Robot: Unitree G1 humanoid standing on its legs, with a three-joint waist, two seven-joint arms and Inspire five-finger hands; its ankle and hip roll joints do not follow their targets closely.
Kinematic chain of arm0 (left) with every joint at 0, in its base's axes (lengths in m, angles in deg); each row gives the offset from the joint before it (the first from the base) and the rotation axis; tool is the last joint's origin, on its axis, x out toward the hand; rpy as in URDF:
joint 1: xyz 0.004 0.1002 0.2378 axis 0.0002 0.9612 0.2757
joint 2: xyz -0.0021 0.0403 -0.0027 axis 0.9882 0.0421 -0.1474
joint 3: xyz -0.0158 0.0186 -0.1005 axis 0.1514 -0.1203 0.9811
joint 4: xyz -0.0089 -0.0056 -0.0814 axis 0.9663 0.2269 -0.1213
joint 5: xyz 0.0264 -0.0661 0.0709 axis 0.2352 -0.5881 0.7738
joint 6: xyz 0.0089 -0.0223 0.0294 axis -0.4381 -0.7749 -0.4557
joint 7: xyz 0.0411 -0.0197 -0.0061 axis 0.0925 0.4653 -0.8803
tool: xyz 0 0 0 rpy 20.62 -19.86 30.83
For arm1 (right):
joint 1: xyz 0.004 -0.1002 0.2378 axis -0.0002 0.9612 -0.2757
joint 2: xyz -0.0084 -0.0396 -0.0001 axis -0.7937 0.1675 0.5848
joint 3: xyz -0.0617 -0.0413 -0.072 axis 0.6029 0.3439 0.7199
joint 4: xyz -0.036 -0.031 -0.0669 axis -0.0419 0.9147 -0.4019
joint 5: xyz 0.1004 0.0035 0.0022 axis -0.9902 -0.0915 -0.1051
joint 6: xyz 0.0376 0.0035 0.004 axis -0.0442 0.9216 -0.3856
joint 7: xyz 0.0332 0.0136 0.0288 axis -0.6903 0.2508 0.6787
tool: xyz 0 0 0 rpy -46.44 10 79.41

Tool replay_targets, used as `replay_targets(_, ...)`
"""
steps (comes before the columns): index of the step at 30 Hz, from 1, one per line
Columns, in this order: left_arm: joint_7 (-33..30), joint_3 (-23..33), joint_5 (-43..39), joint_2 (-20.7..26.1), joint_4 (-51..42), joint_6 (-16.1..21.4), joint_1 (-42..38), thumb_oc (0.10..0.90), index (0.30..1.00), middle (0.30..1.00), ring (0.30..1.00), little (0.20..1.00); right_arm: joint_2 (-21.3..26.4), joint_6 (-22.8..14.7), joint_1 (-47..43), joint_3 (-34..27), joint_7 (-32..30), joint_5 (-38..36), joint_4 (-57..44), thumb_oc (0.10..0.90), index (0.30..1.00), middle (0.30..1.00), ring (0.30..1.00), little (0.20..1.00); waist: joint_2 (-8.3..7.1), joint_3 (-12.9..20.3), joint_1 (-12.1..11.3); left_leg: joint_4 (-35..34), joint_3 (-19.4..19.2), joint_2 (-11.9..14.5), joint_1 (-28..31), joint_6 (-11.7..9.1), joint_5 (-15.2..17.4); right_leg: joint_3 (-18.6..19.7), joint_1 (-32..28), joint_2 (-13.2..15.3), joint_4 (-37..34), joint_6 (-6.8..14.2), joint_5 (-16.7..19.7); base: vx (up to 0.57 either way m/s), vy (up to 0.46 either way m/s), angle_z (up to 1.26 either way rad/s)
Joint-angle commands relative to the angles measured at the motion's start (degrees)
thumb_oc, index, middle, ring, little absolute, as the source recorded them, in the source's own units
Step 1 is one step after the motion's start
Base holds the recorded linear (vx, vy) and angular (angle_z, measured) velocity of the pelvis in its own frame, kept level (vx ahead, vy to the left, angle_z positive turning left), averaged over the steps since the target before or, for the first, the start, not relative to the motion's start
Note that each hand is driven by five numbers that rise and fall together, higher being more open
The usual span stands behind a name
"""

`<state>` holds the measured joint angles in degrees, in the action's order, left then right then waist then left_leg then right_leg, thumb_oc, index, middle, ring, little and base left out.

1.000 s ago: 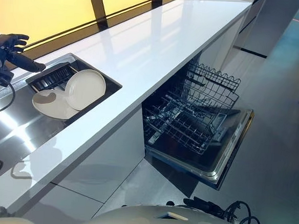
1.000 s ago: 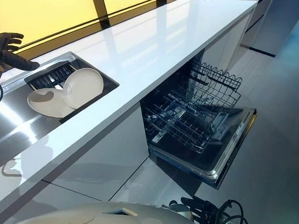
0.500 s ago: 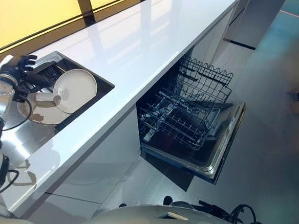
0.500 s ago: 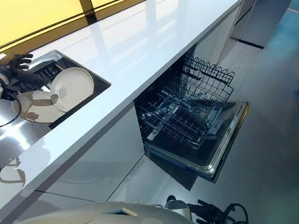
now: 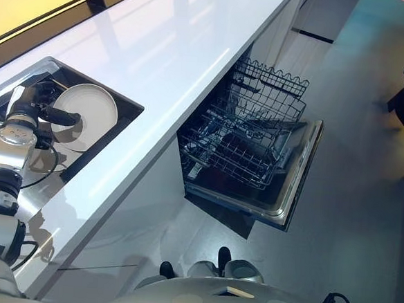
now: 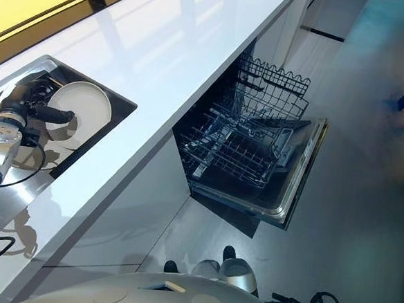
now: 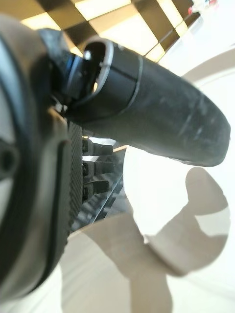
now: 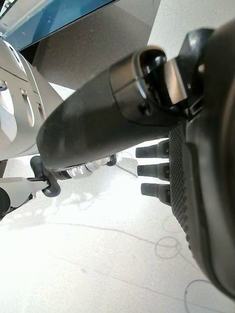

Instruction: Pick up plates and place into dishwasher.

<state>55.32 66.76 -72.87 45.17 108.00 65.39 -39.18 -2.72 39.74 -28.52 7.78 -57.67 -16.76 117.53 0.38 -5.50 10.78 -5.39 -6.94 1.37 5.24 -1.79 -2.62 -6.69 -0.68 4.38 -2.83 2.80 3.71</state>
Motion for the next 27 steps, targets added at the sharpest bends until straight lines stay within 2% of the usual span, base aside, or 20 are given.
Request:
replay_targets(1,-3.2,7.9,-2.9,2.4,-1.0,5.2,-5.6,0.8,0.9,0.9,0.9,0.9,4.4,-0.3,0.3,0.8,0.6,1.7,-0.8,0.8,0.9,0.9,0.9,0.9,2.04,-0.6,1.4,3.9,-1.5,-6.0,-3.8,2.9,6.1,2.9,4.4,-1.0,8.4,5.7,-5.7,0.0,0.04,-0.03)
replay_targets(6,2.7,8.3,-15.0,1.5,1.0,3.2,-6.8,0.8,0.9,0.9,0.9,0.9,4.9,-0.8,0.2,1.0,0.8,2.0,-0.7,0.8,0.9,0.9,0.9,0.9,2.13,-1.3,2.0,4.7,-2.6,-5.6,-4.5,2.7,6.3,3.3,5.0,-0.6,8.7,5.8,-5.7,0.01,0.032,-0.03)
replay_targets(9,8.3,9.8,-25.7,1.5,3.1,-0.3,-7.3,0.8,0.9,0.9,0.9,0.9,5.3,-1.1,0.5,0.4,1.2,3.0,-0.3,0.8,0.9,0.9,0.9,0.9,2.06,-1.3,2.3,5.1,-3.4,-5.4,-4.4,2.5,6.6,3.1,4.8,-0.1,8.7,6.2,-5.7,0.04,0.01,0.02)
replay_targets(10,9.9,10.5,-29.8,1.6,3.6,-1.9,-7.4,0.468,0.615,0.615,0.615,0.568,5.3,-1.0,0.6,0.2,1.4,3.4,-0.3,0.8,0.9,0.9,0.9,0.9,2.02,-1.2,2.4,5.3,-3.6,-5.3,-4.4,2.5,6.7,3.0,4.7,0.0,8.6,6.3,-5.7,0.04,-0.004,-0.01)
replay_targets(11,11.2,11.2,-32.5,1.7,4.1,-2.8,-7.4,0.424,0.578,0.578,0.578,0.524,5.4,-1.0,0.8,0.0,1.6,3.9,-0.2,0.8,0.9,0.9,0.9,0.9,1.97,-1.2,2.4,5.4,-3.7,-5.3,-4.3,2.5,6.8,2.9,4.6,0.1,8.5,6.4,-5.7,0.03,-0.012,-0.01)
replay_targets(12,11.5,11.7,-34.3,1.8,4.3,-3.5,-7.5,0.416,0.571,0.571,0.571,0.516,5.4,-1.1,0.9,-0.1,1.7,4.2,-0.2,0.8,0.9,0.9,0.9,0.9,1.93,-1.3,2.4,5.5,-3.8,-5.3,-4.2,2.5,6.9,2.8,4.5,0.2,8.4,6.4,-5.7,0.0,0.0,0.0)
replay_targets(13,11.5,12.0,-35.3,1.8,4.6,-3.6,-7.6,0.353,0.516,0.516,0.516,0.453,5.3,-1.1,0.9,-0.2,1.8,4.5,-0.1,0.8,0.9,0.9,0.9,0.9,1.91,-1.2,2.4,5.5,-3.9,-5.3,-4.2,2.5,6.9,2.8,4.4,0.3,8.4,6.4,-5.7,0.0,0.0,0.0)
replay_targets(14,12.0,12.6,-36.9,1.9,5.1,-3.5,-7.6,0.221,0.404,0.404,0.404,0.321,5.2,-1.3,0.9,-0.3,1.9,5.0,0.1,0.8,0.9,0.9,0.9,0.9,1.9,-1.2,2.5,5.5,-4.0,-5.2,-4.1,2.5,7.0,2.8,4.3,0.3,8.4,6.4,-5.7,0.0,0.0,0.0)
replay_targets(16,11.8,13.9,-39.9,2.2,5.7,-3.4,-7.8,0.215,0.399,0.399,0.399,0.315,5.0,-1.6,0.9,-0.4,2.0,5.6,0.3,0.8,0.9,0.9,0.9,0.9,1.94,-1.0,2.4,5.5,-4.0,-5.2,-4.1,2.4,7.0,2.5,4.2,0.4,8.3,6.4,-5.9,0.0,0.0,0.0)
replay_targets(17,11.8,14.4,-41.7,2.4,5.9,-3.3,-7.8,0.1,0.3,0.3,0.3,0.2,4.9,-1.7,0.9,-0.3,2.1,6.0,0.3,0.8,0.9,0.9,0.9,0.9,1.95,-0.9,2.4,5.5,-4.0,-5.1,-4.0,2.3,7.0,2.4,4.1,0.4,8.3,6.4,-5.9,0.0,0.0,0.0)
replay_targets(23,10.0,16.9,-44.6,2.9,6.9,-1.3,-8.1,0.1,0.3,0.3,0.3,0.2,3.8,-1.6,0.9,0.1,2.0,6.8,0.5,0.8,0.9,0.9,0.9,0.9,1.66,0.2,2.0,5.0,-3.7,-4.9,-3.4,2.1,6.9,1.5,3.0,0.4,7.9,6.3,-6.2,-0.01,-0.047,0.01)
replay_targets(27,7.8,18.3,-41.1,3.3,6.7,1.3,-7.4,0.1,0.3,0.3,0.3,0.2,3.2,-1.9,1.2,0.0,2.4,7.2,0.9,0.8,0.9,0.9,0.9,0.9,1.47,1.0,1.7,4.7,-3.2,-4.8,-2.6,1.9,6.9,0.8,2.0,0.1,7.5,6.1,-6.5,-0.02,-0.073,-0.01)
